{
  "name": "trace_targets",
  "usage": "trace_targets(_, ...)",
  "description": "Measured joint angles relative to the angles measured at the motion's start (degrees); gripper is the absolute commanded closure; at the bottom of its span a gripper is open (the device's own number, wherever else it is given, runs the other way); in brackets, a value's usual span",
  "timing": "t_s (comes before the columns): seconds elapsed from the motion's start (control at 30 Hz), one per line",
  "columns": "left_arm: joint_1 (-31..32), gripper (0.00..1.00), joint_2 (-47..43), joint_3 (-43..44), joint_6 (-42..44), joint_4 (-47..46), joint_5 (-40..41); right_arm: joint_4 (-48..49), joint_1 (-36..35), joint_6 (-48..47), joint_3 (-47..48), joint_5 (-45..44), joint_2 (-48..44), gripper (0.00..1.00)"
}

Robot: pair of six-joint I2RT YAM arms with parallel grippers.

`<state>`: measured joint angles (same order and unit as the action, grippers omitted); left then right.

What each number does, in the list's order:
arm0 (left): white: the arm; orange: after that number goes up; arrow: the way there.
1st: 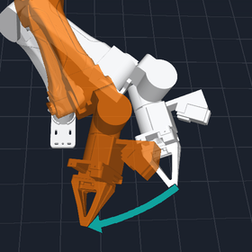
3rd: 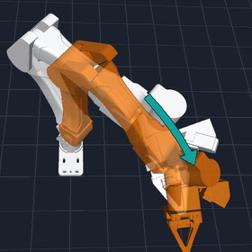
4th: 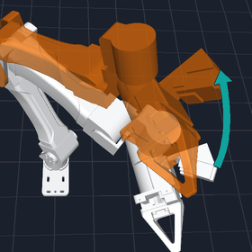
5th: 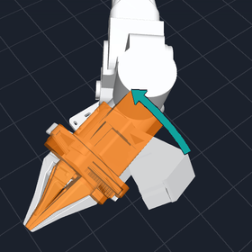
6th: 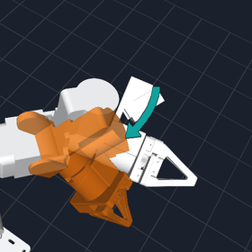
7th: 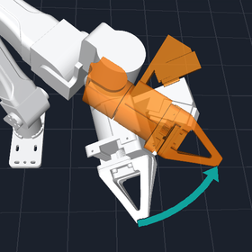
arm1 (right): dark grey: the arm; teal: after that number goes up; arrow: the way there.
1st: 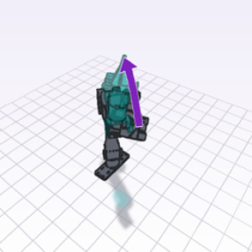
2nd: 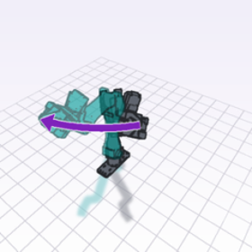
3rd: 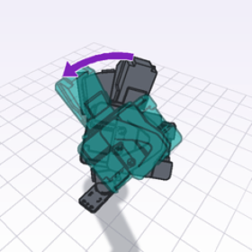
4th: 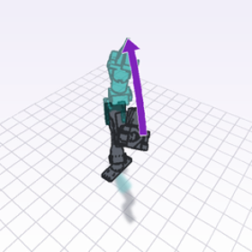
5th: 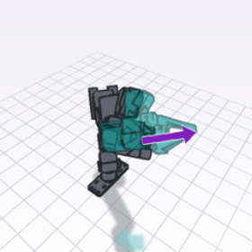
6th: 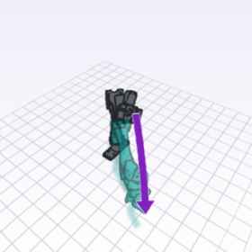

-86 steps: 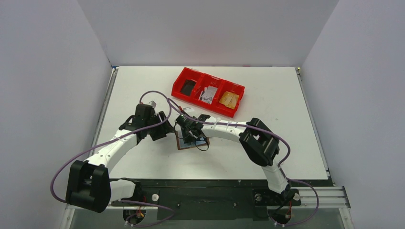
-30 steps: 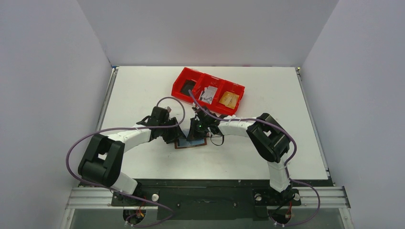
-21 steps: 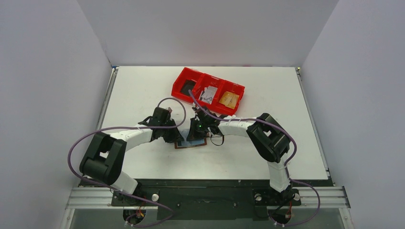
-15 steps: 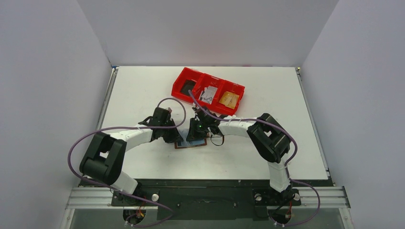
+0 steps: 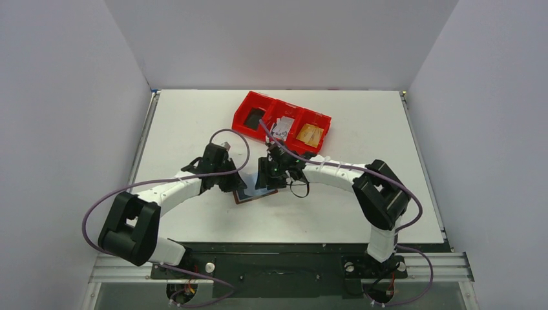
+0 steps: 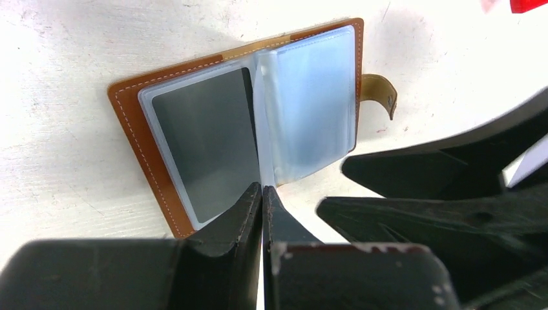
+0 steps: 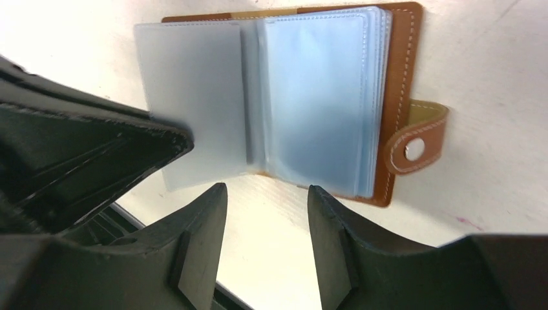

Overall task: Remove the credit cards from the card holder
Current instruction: Remove the credit card from the card holder.

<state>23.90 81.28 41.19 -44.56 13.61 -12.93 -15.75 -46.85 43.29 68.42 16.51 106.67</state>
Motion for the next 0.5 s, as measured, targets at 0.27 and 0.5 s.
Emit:
trace_targets(0.27, 1.03, 1.0, 0.07, 1.57, -0.02, 1.55, 0.66, -2.56, 0.59, 0.07, -1.33, -5.16, -8.0, 0.54)
trace_targets(0.5, 3.08, 0.94, 3.32, 6.03, -0.24, 1.57, 0.76, -3.76, 1.42, 0.0, -3.3, -8.61, -10.84, 0.54)
